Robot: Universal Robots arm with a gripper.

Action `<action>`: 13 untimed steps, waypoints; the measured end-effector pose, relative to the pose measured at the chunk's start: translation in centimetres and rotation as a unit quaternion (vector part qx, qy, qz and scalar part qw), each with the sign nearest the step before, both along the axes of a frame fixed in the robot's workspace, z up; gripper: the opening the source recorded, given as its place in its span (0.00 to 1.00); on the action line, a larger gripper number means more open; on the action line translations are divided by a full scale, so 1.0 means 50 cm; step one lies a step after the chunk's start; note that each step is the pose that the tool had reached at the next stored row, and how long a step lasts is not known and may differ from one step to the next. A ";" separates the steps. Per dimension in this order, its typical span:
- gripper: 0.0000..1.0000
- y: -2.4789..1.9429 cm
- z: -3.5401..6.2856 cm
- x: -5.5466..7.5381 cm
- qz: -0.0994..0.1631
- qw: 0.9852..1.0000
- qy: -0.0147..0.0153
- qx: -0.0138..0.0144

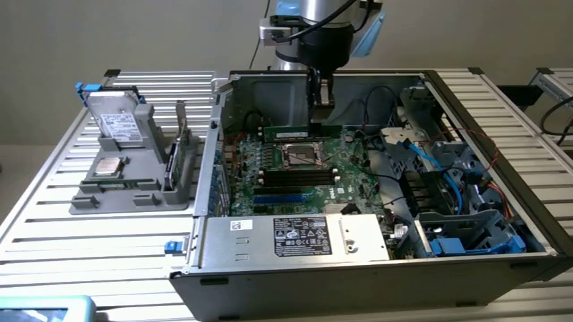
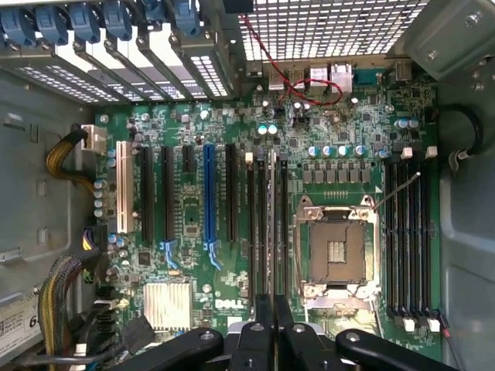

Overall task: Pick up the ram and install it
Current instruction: 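Insert the ram into the slot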

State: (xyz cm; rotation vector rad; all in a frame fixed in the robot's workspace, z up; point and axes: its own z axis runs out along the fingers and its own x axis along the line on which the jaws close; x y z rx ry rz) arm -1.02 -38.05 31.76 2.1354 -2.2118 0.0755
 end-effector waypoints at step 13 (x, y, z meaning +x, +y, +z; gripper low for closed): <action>0.13 -0.0016 -0.015 0.004 0.000 1.000 0.006 -0.011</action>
